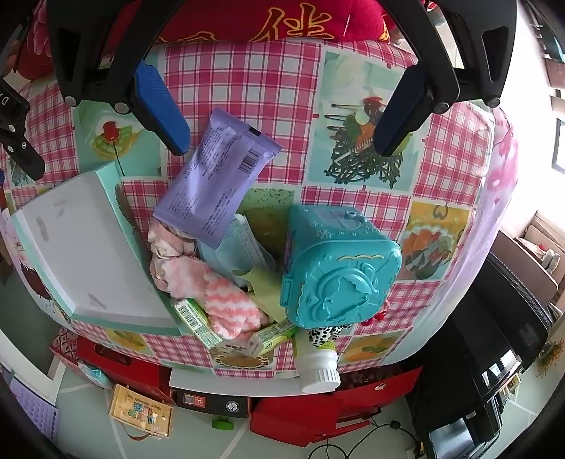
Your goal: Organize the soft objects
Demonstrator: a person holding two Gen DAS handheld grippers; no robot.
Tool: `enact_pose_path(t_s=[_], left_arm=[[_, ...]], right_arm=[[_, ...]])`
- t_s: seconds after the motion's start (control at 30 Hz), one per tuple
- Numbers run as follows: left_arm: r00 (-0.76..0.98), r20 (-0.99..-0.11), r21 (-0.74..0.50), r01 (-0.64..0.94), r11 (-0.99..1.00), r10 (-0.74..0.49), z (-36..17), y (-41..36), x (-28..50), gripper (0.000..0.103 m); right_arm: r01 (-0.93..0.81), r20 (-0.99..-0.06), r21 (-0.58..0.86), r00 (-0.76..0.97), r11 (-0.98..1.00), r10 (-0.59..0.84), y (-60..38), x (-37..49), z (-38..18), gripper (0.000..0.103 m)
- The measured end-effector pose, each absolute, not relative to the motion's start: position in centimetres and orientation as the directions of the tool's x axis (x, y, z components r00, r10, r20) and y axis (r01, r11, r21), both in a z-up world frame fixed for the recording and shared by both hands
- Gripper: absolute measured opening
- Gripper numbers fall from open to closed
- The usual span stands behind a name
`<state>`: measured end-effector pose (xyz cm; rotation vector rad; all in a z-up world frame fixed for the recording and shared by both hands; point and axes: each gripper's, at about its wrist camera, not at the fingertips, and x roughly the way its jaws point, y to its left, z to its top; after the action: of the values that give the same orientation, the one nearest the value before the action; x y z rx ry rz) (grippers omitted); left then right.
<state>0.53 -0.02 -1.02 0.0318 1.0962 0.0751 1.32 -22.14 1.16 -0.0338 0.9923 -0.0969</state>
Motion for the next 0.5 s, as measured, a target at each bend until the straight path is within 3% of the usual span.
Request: enact_pose_path(t_s=[0.5], left_arm=[[0.440,-0.895,0.065,-0.049,0.997,0.080,-1.26,-0.05,0.68,0.103]], right_arm=[[0.066,-0.834,-0.074,0.543,0.995,-0.098,-22.15,1.30,1.23,0.103]])
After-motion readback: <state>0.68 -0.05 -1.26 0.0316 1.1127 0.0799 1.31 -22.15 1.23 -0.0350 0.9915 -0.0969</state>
